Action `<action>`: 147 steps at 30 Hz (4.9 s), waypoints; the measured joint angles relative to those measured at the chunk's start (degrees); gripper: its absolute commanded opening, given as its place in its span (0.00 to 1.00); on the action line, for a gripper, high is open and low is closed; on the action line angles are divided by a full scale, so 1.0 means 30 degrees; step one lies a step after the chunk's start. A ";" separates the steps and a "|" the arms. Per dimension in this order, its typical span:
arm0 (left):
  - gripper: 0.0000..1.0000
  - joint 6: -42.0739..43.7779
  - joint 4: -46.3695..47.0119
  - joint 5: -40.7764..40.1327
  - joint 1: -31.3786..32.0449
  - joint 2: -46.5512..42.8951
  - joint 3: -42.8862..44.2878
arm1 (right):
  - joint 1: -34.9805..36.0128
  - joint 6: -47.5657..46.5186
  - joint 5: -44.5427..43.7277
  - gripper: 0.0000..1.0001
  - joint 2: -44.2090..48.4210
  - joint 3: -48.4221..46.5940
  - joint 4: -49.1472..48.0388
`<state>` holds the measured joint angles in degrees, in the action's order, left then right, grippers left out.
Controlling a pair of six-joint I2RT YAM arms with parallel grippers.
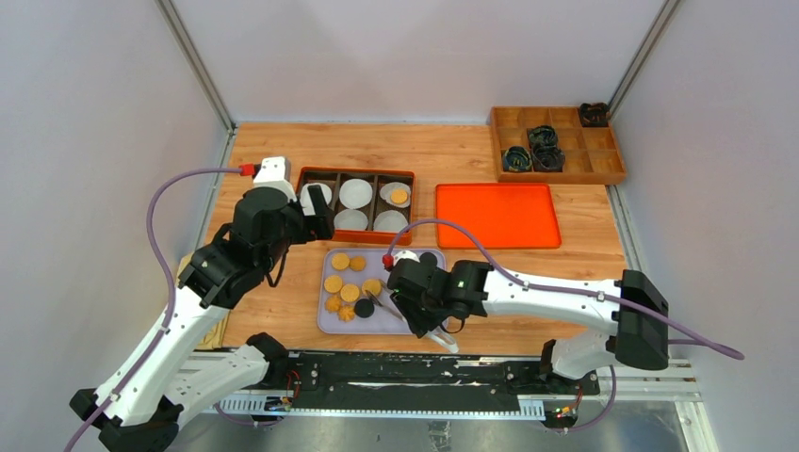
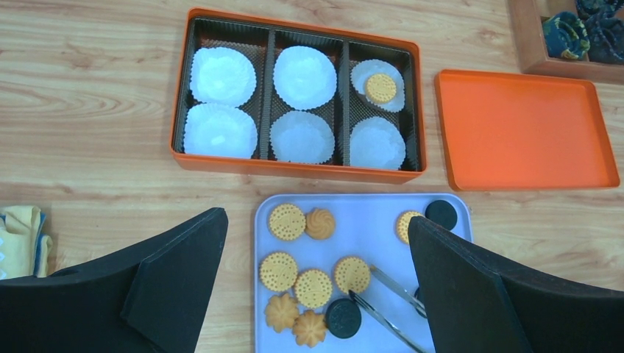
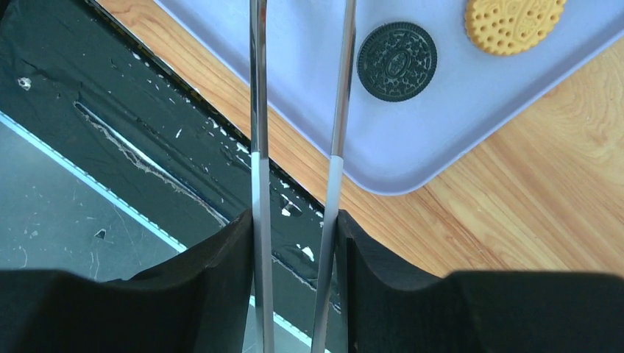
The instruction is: Pack the cookies
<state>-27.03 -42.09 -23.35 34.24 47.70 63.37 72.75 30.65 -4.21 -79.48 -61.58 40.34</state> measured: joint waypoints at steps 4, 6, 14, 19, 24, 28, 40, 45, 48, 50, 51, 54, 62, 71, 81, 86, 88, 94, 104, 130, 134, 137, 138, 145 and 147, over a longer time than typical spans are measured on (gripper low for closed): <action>1.00 0.0007 -0.0015 -0.0007 0.0000 -0.0168 -0.0146 | 0.0000 -0.0095 -0.0022 0.45 -0.0729 -0.0481 -0.0102; 1.00 0.0007 -0.0015 -0.0015 0.0000 -0.0277 -0.0153 | 0.0000 -0.0160 -0.0080 0.45 -0.0976 -0.0714 -0.0131; 1.00 0.0015 -0.0015 -0.0044 0.0000 -0.0423 -0.0168 | 0.0007 -0.0590 -0.0131 0.46 -0.2535 -0.1829 -0.0277; 1.00 0.0015 -0.0007 -0.0051 0.0000 -0.0430 -0.0211 | 0.0007 -0.0663 -0.0350 0.49 -0.3271 -0.2142 -0.0444; 1.00 0.0036 -0.0007 -0.0029 0.0000 -0.0437 -0.0401 | 0.0007 -0.0714 -0.0568 0.49 -0.3548 -0.2295 -0.0437; 1.00 0.0087 -0.0007 -0.0022 0.0000 -0.0444 -0.0401 | 0.0007 -0.0736 -0.0612 0.49 -0.3854 -0.2754 -0.0444; 1.00 0.0175 0.0000 -0.0095 0.0000 -0.0481 -0.0459 | 0.0000 -0.0758 -0.0488 0.13 -0.4823 -0.3206 -0.0517; 1.00 0.0175 0.0000 -0.0087 0.0000 -0.0495 -0.0466 | 0.0000 -0.0852 -0.0627 0.00 -0.4801 -0.3621 -0.0117; 1.00 0.0168 0.0000 -0.0073 0.0000 -0.0503 -0.0466 | 0.0000 -0.0874 -0.0794 0.00 -0.4648 -0.3774 0.0153; 1.00 0.0168 0.0000 -0.0080 0.0000 -0.0503 -0.0466 | 0.0000 -0.0874 -0.0947 0.00 -0.4466 -0.3818 0.0408; 1.00 0.0168 0.0000 -0.0080 0.0000 -0.0517 -0.0466 | 0.0000 -0.0867 -0.1013 0.00 -0.4357 -0.3840 0.0474; 1.00 0.0175 0.0000 -0.0080 0.0000 -0.0597 -0.0466 | 0.0000 -0.0925 -0.1348 0.00 -0.3861 -0.4007 0.0692; 1.00 0.0219 -0.0022 -0.0386 0.0000 -0.0619 -0.0044 | -0.0153 -0.1457 -0.2769 0.00 -0.3147 -0.5362 0.1326; 1.00 0.0663 0.0000 -0.1013 0.0000 -0.0044 0.2047 | -0.3344 -0.3228 -0.3410 0.00 -0.3665 -0.9063 0.1115; 1.00 0.1311 -0.0022 -0.1814 -0.0007 0.0306 0.2237 | -0.6069 -0.5246 -0.2397 0.00 -0.9646 -1.4972 -0.0022; 1.00 0.1515 -0.0022 -0.2164 -0.0007 0.0219 0.2237 | -0.6754 -0.5676 -0.1705 0.00 -1.1905 -1.6014 0.0000; 1.00 0.1523 -0.0022 -0.2208 -0.0007 0.0153 0.2237 | -0.7067 -0.5748 -0.1399 0.00 -1.2284 -1.6247 0.0080; 1.00 0.1515 -0.0022 -0.2237 -0.0007 0.0095 0.2229 | -0.7883 -0.6033 -0.1086 0.21 -1.2560 -1.7296 0.0066; 1.00 0.1515 -0.0022 -0.2193 -0.0007 0.0066 0.2222 | -0.8014 -0.6105 -0.0619 0.47 -1.3151 -1.7726 -0.0022; 1.00 0.1829 0.0765 -0.1566 -0.0007 -0.0481 0.0940 | -0.7679 -0.5821 -0.0823 0.42 -0.6688 -1.0528 -0.0750; 1.00 0.1552 0.1086 -0.1158 -0.0015 0.0131 0.0437 | -0.6404 -0.5479 -0.1457 0.43 -0.2018 -0.7308 -0.0721; 1.00 0.1326 0.1362 -0.0729 -0.0015 0.0670 0.0066 | -0.5377 -0.4976 -0.1617 0.44 0.1013 -0.5501 -0.0685; 1.00 0.1268 0.1464 -0.0561 -0.0015 0.0780 -0.0073 | -0.5238 -0.4801 -0.1632 0.44 0.1647 -0.5049 -0.0648; 1.00 0.0874 0.1931 0.0306 -0.0015 0.0969 -0.0277 | -0.4896 -0.3453 -0.1676 0.46 0.3694 -0.1304 0.0219; 1.00 0.0787 0.2025 0.0481 -0.0015 0.1020 -0.0277 | -0.4765 -0.3126 -0.1668 0.46 0.3694 -0.0481 0.0488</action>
<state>-24.67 -36.01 -21.91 34.20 50.76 62.54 58.46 21.28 -9.21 -68.40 -63.02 41.80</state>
